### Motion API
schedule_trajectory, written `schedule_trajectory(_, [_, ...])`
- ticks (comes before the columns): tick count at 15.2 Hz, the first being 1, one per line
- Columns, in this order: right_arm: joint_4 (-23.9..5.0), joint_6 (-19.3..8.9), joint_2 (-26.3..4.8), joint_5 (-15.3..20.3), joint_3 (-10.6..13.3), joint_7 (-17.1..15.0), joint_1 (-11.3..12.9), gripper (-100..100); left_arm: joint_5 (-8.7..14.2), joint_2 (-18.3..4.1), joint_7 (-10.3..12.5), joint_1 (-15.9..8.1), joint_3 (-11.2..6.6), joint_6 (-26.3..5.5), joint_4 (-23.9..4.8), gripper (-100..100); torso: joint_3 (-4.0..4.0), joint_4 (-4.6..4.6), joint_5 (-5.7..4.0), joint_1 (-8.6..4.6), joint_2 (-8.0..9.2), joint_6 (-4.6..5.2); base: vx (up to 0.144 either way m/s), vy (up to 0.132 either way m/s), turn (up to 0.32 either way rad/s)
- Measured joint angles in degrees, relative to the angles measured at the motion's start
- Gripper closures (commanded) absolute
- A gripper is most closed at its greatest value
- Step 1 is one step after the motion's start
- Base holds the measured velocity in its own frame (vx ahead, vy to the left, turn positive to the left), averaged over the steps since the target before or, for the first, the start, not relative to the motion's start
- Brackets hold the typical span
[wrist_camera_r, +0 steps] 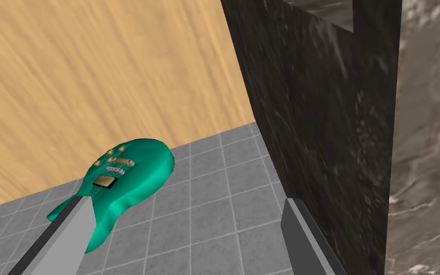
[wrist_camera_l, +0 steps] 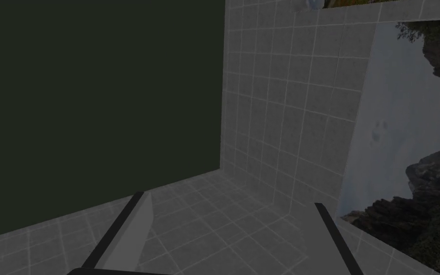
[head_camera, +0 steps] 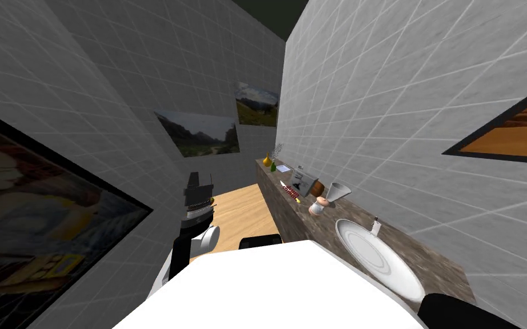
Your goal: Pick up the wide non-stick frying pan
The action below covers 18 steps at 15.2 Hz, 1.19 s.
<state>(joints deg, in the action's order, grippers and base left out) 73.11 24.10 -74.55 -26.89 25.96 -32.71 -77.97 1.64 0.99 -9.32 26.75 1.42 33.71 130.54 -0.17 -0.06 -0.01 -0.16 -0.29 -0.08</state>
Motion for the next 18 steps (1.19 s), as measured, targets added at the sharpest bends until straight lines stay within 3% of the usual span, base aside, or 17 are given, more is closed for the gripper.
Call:
schedule_trajectory(3, [-2.76,0.52,-3.36,-1.25,1.51,-2.14,-1.34,-100,0.00,0.00,0.00,0.00,0.00,0.00,0.00,0,-0.06,-0.03,-0.01,-0.10,-0.09,-0.03,0.038,-0.039,0.325])
schedule_trajectory(4, [-4.50,1.06,-4.07,-1.19,2.70,-3.14,-0.75,-100,0.00,0.00,0.00,0.01,-0.01,0.00,0.00,0,-0.06,-0.02,-0.03,-0.11,-0.11,0.01,0.057,-0.041,0.352])
schedule_trajectory(9, [-7.07,1.13,-9.51,-3.46,4.33,-6.41,-2.64,-100,0.00,-0.01,0.00,0.01,-0.01,0.00,0.00,0,-0.19,-0.07,-0.03,-0.15,-0.32,-0.03,0.068,-0.046,0.371])
schedule_trajectory(11, [-6.71,1.32,-11.80,-5.10,3.72,-6.93,-4.52,-100,0.00,-0.01,0.00,0.01,0.00,0.00,0.00,0,-0.23,-0.09,-0.03,-0.11,-0.41,-0.08,0.096,-0.044,0.371])
schedule_trajectory(15, [-7.97,2.28,-14.36,-5.69,5.30,-9.56,-2.86,-100,0.00,-0.01,0.00,0.01,-0.01,0.00,0.00,0,-0.31,-0.11,-0.04,-0.10,-0.54,-0.05,0.111,-0.049,0.361])
schedule_trajectory(18, [-7.74,3.19,-15.15,-5.70,5.95,-11.04,-0.97,-100,0.00,-0.01,0.00,0.03,-0.01,0.00,0.01,0,-0.30,-0.11,-0.01,0.03,-0.51,0.07,0.082,-0.039,0.108])
